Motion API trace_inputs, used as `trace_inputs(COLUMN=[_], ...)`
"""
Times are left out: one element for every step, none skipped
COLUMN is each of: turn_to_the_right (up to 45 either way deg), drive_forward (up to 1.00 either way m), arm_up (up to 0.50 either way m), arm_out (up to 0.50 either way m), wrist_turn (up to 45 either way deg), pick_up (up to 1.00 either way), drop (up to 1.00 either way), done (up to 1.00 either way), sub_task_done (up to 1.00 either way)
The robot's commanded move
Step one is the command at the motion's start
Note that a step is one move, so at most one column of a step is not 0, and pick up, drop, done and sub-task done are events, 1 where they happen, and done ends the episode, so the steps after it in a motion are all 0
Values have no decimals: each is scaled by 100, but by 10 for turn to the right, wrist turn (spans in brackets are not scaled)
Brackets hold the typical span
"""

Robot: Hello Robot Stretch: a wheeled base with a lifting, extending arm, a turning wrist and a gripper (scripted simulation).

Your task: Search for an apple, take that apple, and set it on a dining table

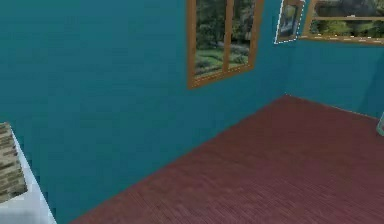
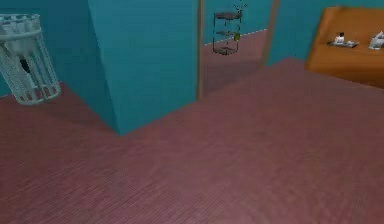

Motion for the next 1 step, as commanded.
trace_inputs(turn_to_the_right=[-420], drive_forward=[0], arm_up=[0], arm_out=[0], wrist_turn=[0], pick_up=[0], drop=[0], done=[0], sub_task_done=[0])
